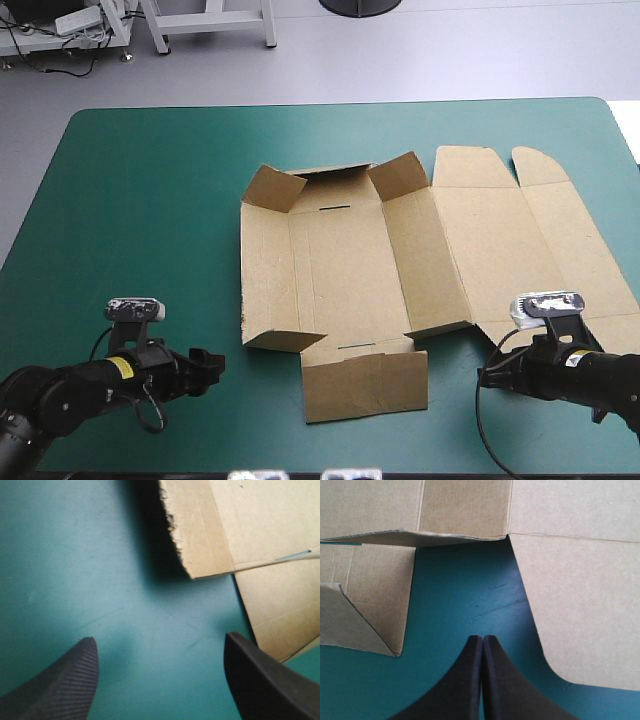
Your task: Fold the box
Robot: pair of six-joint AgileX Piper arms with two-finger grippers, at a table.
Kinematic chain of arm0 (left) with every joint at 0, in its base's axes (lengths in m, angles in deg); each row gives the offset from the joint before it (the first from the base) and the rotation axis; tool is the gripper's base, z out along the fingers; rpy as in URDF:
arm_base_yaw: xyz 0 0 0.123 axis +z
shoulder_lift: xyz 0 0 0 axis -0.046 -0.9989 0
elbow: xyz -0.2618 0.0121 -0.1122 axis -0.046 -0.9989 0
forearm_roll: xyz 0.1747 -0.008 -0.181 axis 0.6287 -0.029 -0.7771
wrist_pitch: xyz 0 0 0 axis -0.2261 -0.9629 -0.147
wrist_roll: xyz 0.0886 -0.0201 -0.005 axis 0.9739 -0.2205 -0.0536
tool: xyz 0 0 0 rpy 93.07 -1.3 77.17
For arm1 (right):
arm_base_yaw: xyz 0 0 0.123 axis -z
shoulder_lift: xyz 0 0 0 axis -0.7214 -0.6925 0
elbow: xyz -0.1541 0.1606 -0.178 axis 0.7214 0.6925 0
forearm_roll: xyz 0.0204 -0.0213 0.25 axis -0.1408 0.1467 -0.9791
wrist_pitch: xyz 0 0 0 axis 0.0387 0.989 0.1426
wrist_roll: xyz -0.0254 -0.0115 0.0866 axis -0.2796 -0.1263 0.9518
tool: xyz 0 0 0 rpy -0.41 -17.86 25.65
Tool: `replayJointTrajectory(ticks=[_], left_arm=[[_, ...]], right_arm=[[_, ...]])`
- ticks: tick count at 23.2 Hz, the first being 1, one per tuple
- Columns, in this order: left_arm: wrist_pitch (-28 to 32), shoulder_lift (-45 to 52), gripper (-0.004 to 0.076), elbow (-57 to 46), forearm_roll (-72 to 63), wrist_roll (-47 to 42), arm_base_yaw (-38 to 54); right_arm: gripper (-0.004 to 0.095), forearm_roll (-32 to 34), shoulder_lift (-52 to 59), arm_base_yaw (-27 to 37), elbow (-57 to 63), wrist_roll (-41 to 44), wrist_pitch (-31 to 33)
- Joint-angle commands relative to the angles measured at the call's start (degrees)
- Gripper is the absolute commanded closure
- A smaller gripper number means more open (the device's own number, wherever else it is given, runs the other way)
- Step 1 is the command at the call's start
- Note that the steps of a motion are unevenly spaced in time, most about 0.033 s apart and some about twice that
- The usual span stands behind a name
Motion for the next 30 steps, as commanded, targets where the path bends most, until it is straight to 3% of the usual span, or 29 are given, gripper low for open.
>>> replayJointTrajectory(ticks=[1, 7, 11, 14, 18, 30], left_arm=[[3.5, -5.4, 0.0211, 4.5, -6.8, 4.9, -0.3], [0.2, -15.6, 0.0211, 13.8, -8.3, 10.9, 5.2], [-10.3, -22.3, 0.0208, 15.2, -29.0, 30.4, 22.1], [-17.4, -27.9, 0.0208, 15.2, -36.6, 40.1, 28.8], [-17.3, -33.0, 0.0209, 14.8, -40.3, 44.6, 28.6], [-14.8, -33.5, 0.0209, 14.8, -38.1, 45.9, 24.6]], right_arm=[[0.0932, -1.6, 0.4, -0.2, -1.8, -0.4, -1.3], [0.0932, -1.6, 0.4, -0.2, -1.8, -0.5, -0.4], [0.0932, -1.6, 0.4, -0.2, -1.8, -0.6, -0.5], [0.0932, -1.6, 0.4, -0.2, -1.8, -0.6, -0.6], [0.0932, -1.6, 0.4, -0.2, -1.8, -0.6, -0.7], [0.0932, -1.6, 0.4, -0.2, -1.8, -0.7, -0.8]])
